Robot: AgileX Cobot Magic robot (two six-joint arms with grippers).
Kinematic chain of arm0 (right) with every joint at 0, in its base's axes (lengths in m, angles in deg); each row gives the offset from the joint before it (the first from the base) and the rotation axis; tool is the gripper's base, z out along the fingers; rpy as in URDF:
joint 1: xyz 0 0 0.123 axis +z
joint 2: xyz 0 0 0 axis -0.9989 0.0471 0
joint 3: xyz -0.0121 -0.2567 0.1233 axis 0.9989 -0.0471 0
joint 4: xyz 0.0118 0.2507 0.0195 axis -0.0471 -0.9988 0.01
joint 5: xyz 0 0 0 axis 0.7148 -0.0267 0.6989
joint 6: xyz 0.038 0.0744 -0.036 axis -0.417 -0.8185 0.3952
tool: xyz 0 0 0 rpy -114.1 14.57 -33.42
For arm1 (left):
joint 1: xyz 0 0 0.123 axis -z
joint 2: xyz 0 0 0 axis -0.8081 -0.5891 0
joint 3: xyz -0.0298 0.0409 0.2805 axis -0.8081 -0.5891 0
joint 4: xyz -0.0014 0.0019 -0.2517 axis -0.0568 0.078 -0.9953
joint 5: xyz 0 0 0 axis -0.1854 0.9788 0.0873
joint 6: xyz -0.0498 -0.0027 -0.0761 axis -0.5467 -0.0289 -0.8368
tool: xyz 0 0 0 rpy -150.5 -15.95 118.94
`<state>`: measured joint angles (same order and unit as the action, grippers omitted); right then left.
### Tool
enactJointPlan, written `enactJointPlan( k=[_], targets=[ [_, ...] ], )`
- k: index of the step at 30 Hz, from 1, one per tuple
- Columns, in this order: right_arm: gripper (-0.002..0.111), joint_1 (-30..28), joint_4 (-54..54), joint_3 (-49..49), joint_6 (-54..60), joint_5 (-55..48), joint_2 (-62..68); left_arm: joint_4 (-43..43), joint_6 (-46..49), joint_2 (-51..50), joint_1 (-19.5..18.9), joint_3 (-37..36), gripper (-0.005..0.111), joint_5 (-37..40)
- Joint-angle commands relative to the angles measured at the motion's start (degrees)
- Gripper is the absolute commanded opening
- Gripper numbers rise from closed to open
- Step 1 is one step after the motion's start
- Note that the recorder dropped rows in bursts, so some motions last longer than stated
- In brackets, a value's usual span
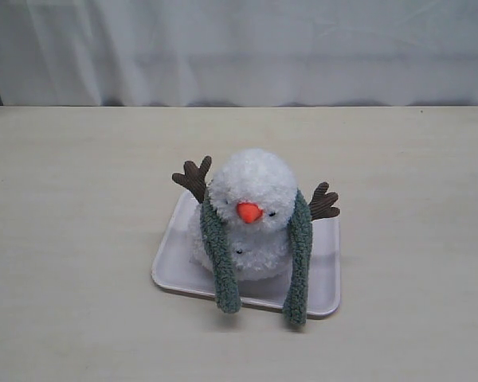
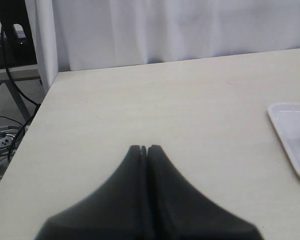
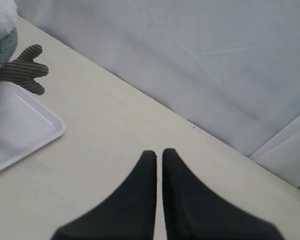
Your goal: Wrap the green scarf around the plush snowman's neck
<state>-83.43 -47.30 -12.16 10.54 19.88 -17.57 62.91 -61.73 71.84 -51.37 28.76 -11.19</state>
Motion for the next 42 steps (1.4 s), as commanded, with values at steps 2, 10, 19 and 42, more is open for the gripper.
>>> enactJointPlan(
  k=[2,10,19,42],
  targets=[
    [0.004,-0.36,0.25,-0.12,-0.4,0.64,-0.28,-0.31,0.08,0.14,-0.28,-0.2,0.0,-0.78],
    [0.004,-0.36,0.25,-0.12,-0.4,0.64,-0.28,-0.31,0.08,0.14,-0.28,-0.2,0.0,-0.78],
    [0.004,-0.36,0.25,-0.12,-0.4,-0.73,-0.28,-0.31,0.08,0.14,-0.28,-0.2,0.0,-0.78],
    [0.004,-0.36,1.41,-0.12,-31.81,-4.37,-0.28,-0.42,0.08,0.14,-0.28,-0.2,0.0,-0.78]
  ],
)
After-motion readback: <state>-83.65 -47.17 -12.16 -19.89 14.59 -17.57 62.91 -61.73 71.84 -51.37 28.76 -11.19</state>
